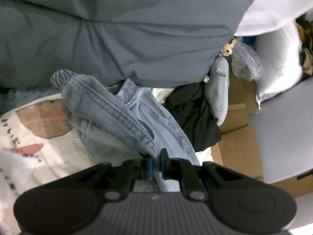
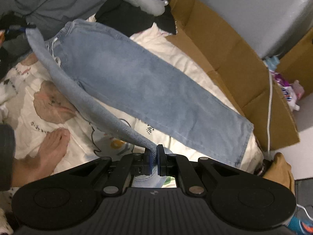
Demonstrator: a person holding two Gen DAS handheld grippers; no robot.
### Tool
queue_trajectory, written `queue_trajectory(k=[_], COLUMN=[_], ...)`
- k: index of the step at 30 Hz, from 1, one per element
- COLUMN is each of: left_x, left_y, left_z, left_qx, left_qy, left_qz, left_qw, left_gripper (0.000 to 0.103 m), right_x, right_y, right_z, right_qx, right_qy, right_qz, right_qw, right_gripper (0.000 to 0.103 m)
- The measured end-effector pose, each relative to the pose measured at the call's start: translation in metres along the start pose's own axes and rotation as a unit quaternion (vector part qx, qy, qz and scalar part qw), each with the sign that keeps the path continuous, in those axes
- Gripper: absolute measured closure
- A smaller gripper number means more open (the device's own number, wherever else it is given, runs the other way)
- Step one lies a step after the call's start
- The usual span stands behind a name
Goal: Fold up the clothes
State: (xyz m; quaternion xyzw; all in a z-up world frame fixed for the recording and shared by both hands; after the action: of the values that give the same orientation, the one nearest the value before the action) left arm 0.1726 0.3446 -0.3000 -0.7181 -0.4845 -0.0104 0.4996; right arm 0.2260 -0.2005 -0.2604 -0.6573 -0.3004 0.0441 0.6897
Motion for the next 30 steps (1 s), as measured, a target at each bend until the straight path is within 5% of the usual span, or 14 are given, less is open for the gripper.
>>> queue_trajectory(k=[9, 21, 30], left_x=[0.021, 0.045, 0.048], left_y=[0.067, 0.174, 0.228], left_z=[-0.027, -0.037, -0.04], left_qx=[-0.009, -0.011, -0.002], left_qy=[0.021, 0.061, 0.076], left_qz=[0.0, 0.0, 0.022], left_qw=[0.9997, 0.9981, 0.9968], left_gripper=[0.095, 0.095, 0.095], right_x=[0.04, 0.107, 0.123], right_y=[0.067, 0.17, 0.238], right_z=[-0.041, -0.061, -0.08], right_qx=[0.024, 0.013, -0.009], right_qy=[0.07, 0.071, 0.087], right_qz=[-0.006, -0.011, 0.004], right_qw=[0.997, 0.997, 0.996], right_gripper=[0.1, 0.1, 0.1])
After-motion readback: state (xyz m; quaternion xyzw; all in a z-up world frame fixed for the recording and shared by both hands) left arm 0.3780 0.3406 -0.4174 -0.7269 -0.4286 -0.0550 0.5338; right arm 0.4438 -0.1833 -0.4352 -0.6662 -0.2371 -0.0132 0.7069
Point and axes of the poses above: each gripper's, at about its wrist camera, not at the fingertips, and y roughly the way its jaws point, z to its left, x to its top, the point moved 10 cm from there along y, roughly the way its jaws point, and after that the axes turned 15 degrees about y, right-handed, at the moved point
